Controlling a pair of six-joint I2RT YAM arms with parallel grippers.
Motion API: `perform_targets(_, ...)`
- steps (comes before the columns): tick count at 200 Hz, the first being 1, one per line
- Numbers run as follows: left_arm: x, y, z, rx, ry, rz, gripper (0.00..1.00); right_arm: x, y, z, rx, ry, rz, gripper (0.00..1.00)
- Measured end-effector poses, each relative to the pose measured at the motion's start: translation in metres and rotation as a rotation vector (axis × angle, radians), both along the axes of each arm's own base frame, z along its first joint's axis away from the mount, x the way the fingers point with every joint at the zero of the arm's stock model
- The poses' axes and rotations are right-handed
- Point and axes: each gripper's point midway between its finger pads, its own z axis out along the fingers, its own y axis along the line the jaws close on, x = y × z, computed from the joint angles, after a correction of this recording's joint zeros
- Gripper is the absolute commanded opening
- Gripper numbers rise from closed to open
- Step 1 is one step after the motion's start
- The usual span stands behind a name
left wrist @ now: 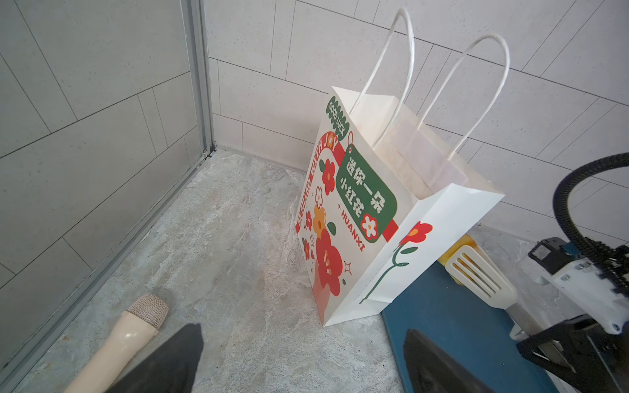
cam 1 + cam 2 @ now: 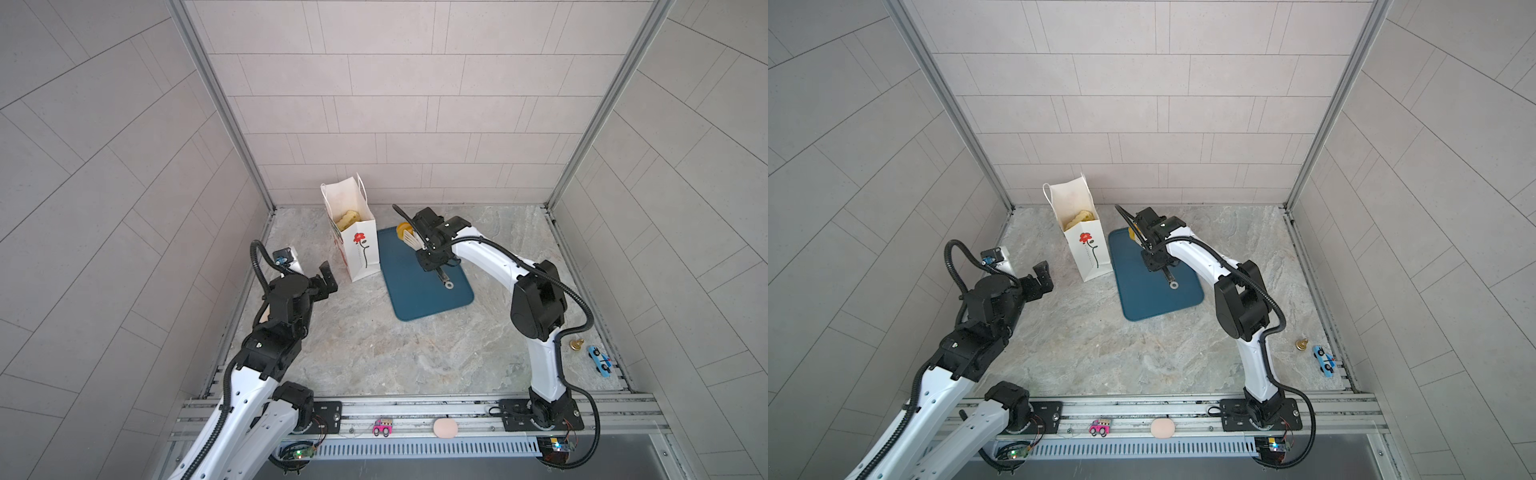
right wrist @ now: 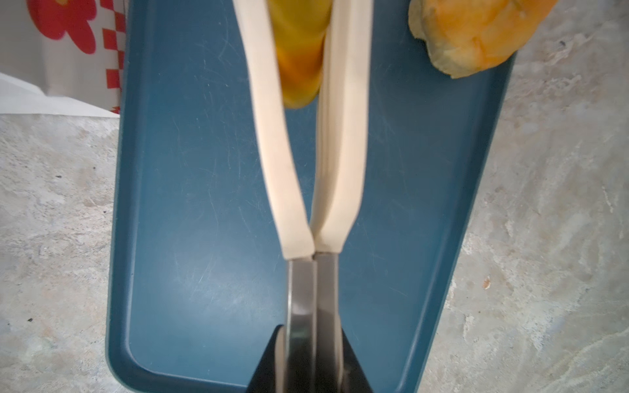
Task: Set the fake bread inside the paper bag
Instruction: 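Lift the striped roll in the tongs and carry it over the bag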
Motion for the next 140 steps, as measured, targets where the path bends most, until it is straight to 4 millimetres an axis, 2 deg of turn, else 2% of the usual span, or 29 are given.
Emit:
perform_targets(87, 0.004, -0.003, -0.001, -0.015, 0.011, -0.003, 1.0, -0.005, -0.002, 0.087, 0.102, -0.192, 0.023, 0.19)
perform_targets(140, 0.006, -0.006, -0.005, -0.025, 0.023, -0.013, 1.0, -0.024, 0.026, 0.13, 0.169, -0.287, 0.103, 0.19)
